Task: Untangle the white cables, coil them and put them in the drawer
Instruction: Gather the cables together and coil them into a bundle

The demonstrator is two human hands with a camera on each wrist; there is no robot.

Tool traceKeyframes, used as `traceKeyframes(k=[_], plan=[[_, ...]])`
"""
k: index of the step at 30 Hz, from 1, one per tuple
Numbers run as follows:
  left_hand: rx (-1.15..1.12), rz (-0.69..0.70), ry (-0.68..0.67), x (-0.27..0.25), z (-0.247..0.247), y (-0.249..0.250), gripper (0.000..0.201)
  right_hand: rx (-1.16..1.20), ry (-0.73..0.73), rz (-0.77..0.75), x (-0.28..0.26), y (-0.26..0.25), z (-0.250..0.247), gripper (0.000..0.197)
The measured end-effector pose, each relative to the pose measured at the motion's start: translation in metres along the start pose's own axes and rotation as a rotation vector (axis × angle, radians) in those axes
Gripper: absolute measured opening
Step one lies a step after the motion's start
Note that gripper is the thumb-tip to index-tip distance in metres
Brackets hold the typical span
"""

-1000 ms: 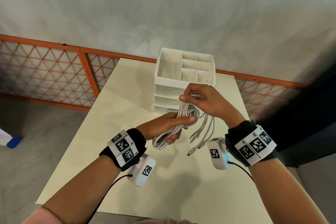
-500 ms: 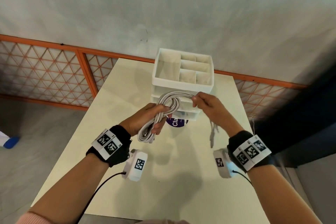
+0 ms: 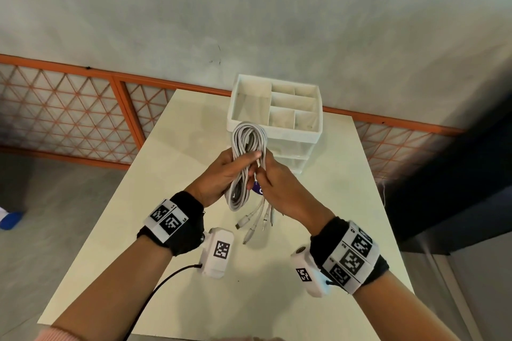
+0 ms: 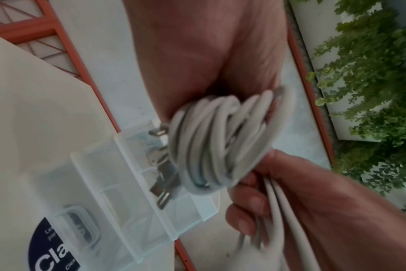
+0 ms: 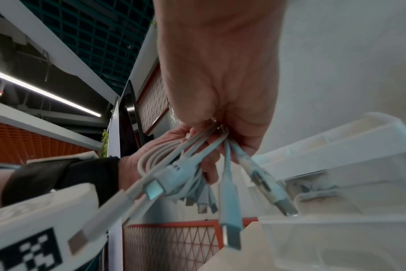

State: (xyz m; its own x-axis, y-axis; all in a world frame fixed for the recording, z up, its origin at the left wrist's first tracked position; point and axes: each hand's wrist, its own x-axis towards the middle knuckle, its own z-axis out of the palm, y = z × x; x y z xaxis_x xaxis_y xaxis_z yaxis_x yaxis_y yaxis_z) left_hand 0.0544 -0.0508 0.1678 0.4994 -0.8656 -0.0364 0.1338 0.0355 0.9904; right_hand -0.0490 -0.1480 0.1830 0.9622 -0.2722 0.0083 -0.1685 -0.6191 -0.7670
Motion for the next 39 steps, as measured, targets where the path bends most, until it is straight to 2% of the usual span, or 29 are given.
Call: traceKeyframes(k=[6, 8, 11, 16, 18, 22, 24, 27, 29, 31, 35, 37, 39], plan=[[-0.067, -0.009, -0.023, 0.0, -0.001, -0.003, 0.014, 0.008, 0.045, -0.01, 0.001, 0.004, -0.001, 0.047], [-0.072, 0.006, -0.012, 0.001, 0.0, -0.006, 0.012, -0.003, 0.043, -0.006, 0.001, 0.005, -0.001, 0.05], [-0.067, 0.035, 0.008, 0.001, 0.003, -0.008, 0.016, -0.037, 0.04, 0.001, 0.001, 0.006, 0.0, 0.054], [-0.115, 0.024, 0.006, -0.001, 0.002, -0.012, 0.037, -0.073, 0.011, 0.052, 0.001, 0.006, 0.002, 0.055], [-0.137, 0.02, -0.001, -0.001, 0.002, -0.011, 0.04, -0.087, -0.025, 0.07, 0.003, 0.008, 0.001, 0.054], [-0.142, 0.005, -0.017, -0.002, 0.001, -0.01, 0.021, -0.13, -0.128, 0.055, 0.0, 0.007, -0.005, 0.063], [-0.107, -0.002, -0.028, -0.003, 0.0, -0.012, 0.02, -0.181, -0.173, 0.02, -0.003, 0.006, -0.009, 0.066], [-0.052, -0.003, -0.015, -0.007, -0.001, -0.013, 0.019, -0.181, -0.255, -0.024, -0.002, 0.011, -0.022, 0.057], [0.003, 0.022, -0.006, -0.008, 0.001, -0.014, 0.02, -0.09, -0.225, -0.008, 0.003, 0.009, -0.034, 0.04], [0.063, 0.037, -0.022, -0.007, 0.003, -0.016, 0.019, 0.04, -0.102, 0.063, 0.006, 0.002, -0.041, 0.032], [0.123, 0.017, -0.068, -0.005, 0.01, -0.017, 0.016, -0.044, 0.083, 0.088, 0.014, -0.008, -0.035, 0.057], [0.108, 0.016, -0.053, -0.006, 0.01, -0.02, 0.014, -0.005, 0.067, 0.059, 0.017, -0.006, -0.035, 0.054], [0.102, 0.007, -0.06, -0.007, 0.007, -0.025, 0.021, 0.093, -0.043, 0.073, 0.018, -0.002, -0.041, 0.053]])
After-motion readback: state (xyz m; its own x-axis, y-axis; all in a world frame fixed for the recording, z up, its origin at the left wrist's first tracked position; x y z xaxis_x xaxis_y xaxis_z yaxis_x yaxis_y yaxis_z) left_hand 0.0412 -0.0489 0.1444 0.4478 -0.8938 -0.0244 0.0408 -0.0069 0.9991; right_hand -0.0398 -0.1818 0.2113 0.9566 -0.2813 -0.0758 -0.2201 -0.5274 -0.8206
